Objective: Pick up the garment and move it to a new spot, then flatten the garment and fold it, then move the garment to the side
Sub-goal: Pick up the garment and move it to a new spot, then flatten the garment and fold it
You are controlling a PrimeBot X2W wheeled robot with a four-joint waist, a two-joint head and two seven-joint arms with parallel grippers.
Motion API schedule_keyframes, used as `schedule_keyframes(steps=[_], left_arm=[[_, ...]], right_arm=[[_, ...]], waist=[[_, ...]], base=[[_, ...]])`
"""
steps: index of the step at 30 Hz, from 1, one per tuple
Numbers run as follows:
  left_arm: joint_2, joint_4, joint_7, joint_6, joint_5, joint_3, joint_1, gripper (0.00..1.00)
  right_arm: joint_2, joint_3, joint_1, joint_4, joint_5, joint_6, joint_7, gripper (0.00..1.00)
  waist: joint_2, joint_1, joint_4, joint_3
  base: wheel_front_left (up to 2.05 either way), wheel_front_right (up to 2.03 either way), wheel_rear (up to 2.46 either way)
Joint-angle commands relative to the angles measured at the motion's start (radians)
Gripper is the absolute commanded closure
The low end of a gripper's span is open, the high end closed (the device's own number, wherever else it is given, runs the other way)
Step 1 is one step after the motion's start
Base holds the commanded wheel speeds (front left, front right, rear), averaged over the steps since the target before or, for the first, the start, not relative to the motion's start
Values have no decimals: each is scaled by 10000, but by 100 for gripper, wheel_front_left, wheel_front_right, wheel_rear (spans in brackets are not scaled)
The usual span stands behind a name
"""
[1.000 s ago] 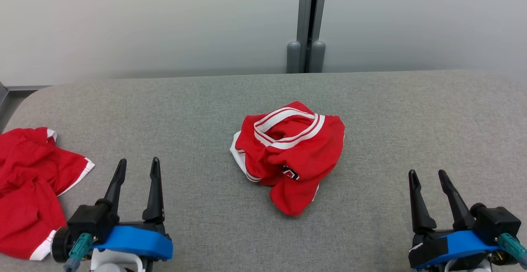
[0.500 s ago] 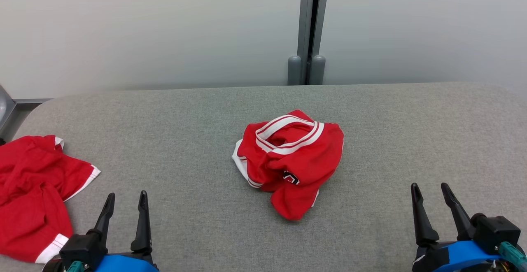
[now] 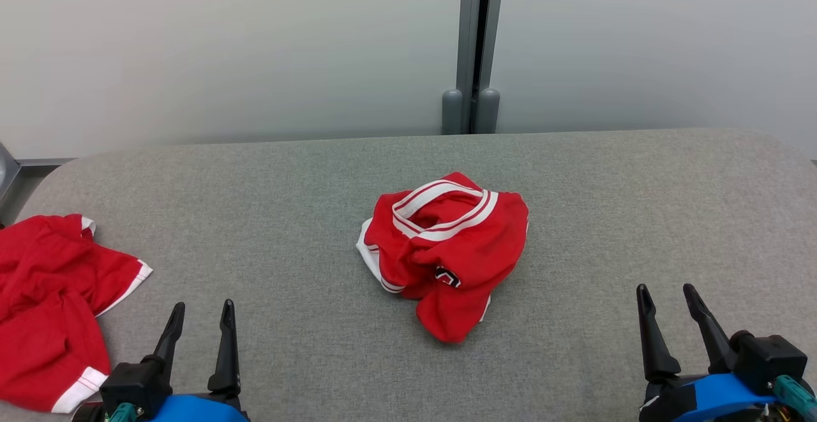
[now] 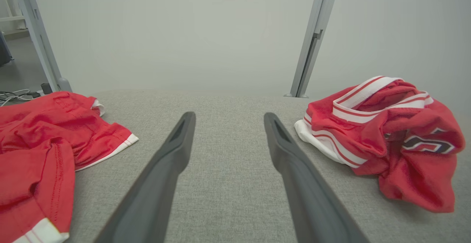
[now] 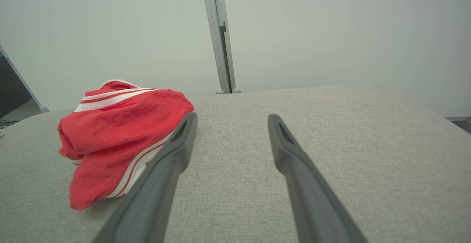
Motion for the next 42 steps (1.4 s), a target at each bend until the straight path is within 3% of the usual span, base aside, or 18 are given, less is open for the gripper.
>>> schedule_keyframes(steps=[1,9,12,19,24,30,36,42], left_arm=[[41,33,6,29,-18,-6,-145,0],[10,79,25,-1,-84,-144,-233,0],[7,6,72,41,-89,-201,-332,0],[75,-142,57,50,-90,-236,-557,0],[-43,-197,47,-50,-38,-392,-920,0],[-197,-179,6,-153,28,-620,-1379,0],[-355,-39,-24,-245,75,-734,-1643,0],[-485,107,-50,-358,106,-843,-1810,0]], right_arm=[[-43,14,128,-34,58,1,-12,0],[-43,192,4,5,130,1,107,0],[-43,576,-701,-100,-110,1,730,0],[-54,1923,-3180,65,366,1,3540,0],[-150,2528,-5194,953,742,1,5428,0],[-817,3316,-6992,2375,995,1,6987,0],[-1641,4565,-7691,3532,1623,1,7891,0],[-2421,5664,-7983,4073,1750,1,7324,0]], waist=[[-1,1,-1,8],[-1,1,38,83],[-1,1,39,230],[-1,1,1,590],[-1,1,360,982],[-1,1,1031,1509],[-1,1,1623,1887],[-1,1,2005,2086]], base=[[0,0,0],[0,0,0],[0,0,0],[0,0,0],[0,0,0],[0,0,0],[0,0,0],[0,0,0]])
